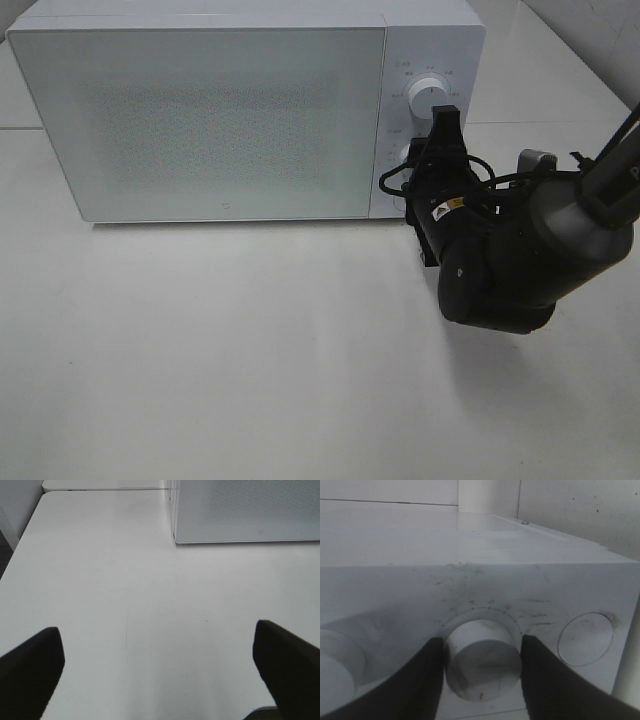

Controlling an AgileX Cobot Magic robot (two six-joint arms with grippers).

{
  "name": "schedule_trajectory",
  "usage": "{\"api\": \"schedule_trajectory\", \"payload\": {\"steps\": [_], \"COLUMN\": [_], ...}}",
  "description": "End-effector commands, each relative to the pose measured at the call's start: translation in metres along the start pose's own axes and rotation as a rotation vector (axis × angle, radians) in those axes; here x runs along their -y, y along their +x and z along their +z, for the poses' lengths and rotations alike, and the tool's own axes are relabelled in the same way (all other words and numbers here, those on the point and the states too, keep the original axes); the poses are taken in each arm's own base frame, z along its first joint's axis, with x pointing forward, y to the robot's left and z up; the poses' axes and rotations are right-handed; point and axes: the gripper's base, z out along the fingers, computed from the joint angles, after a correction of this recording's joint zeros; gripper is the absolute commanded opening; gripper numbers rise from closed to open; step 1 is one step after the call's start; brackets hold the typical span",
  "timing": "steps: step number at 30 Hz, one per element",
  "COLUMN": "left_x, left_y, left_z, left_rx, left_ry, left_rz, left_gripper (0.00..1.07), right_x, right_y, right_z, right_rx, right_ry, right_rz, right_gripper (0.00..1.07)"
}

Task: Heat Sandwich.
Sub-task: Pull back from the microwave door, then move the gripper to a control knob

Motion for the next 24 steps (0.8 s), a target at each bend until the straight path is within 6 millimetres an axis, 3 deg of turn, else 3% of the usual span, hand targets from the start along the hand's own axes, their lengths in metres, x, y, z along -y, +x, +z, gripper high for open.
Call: {"api": "schedule_trajectory", "payload": {"steps": [1, 6, 24], "left_x": [0.0003, 0.0003, 0.0003], "left_y": [0.0006, 0.0006, 0.0006], "left_z": [-0.0028, -0.0028, -0.0028], "left_rx": [0.031, 0.031, 0.031], "left_ry": [0.006, 0.006, 0.006], "left_rz": [-0.004, -0.004, -0.004], "left_gripper": [0.98, 0.98, 0.98], "right_x": [-0.0128, -0.0122, -0.0049], "right_y": [0.0011, 0.001, 0.0011], "right_z": [0.0009, 0.0008, -0.0065], "right_rx": [0.004, 0.004, -0.042], "right_ry": [-0.097, -0.092, -0.022], "right_rz": [0.002, 0.003, -0.022], "right_gripper": [0.64, 0.81, 0.76]}}
